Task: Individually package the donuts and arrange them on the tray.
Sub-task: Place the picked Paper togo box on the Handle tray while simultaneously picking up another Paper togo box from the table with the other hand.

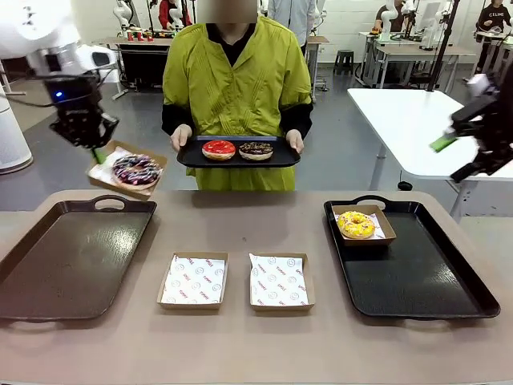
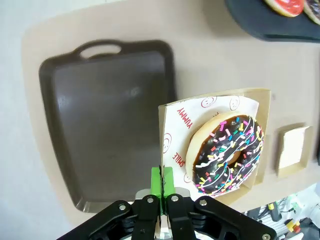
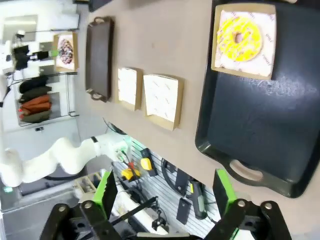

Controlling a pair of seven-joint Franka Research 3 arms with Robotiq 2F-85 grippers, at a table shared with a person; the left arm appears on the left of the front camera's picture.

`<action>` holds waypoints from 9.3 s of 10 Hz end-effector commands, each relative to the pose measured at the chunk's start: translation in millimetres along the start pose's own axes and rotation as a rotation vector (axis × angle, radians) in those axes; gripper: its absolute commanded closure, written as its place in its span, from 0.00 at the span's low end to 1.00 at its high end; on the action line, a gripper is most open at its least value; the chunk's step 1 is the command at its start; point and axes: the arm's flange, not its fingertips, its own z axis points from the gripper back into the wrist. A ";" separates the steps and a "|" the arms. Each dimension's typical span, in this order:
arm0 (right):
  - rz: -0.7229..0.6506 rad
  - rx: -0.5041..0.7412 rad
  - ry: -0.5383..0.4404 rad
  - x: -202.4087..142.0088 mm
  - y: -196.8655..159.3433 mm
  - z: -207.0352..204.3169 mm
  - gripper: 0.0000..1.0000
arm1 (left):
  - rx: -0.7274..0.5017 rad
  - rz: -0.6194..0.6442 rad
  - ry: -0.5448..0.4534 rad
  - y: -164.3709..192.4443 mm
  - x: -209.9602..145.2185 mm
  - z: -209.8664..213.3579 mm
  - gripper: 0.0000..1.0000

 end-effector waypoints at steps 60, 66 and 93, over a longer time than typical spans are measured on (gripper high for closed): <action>-0.251 -0.737 -0.003 -4.1 81.8 -369.7 1.00 | -0.144 0.059 0.070 104.2 47.8 -155.4 0.00; -0.163 -0.706 0.027 38.0 164.4 -233.9 1.00 | -0.794 0.140 -0.090 200.0 -78.0 -69.7 0.00; -0.106 -0.687 0.088 162.3 159.7 -219.0 1.00 | -1.208 0.322 0.006 303.8 -153.6 -104.7 0.00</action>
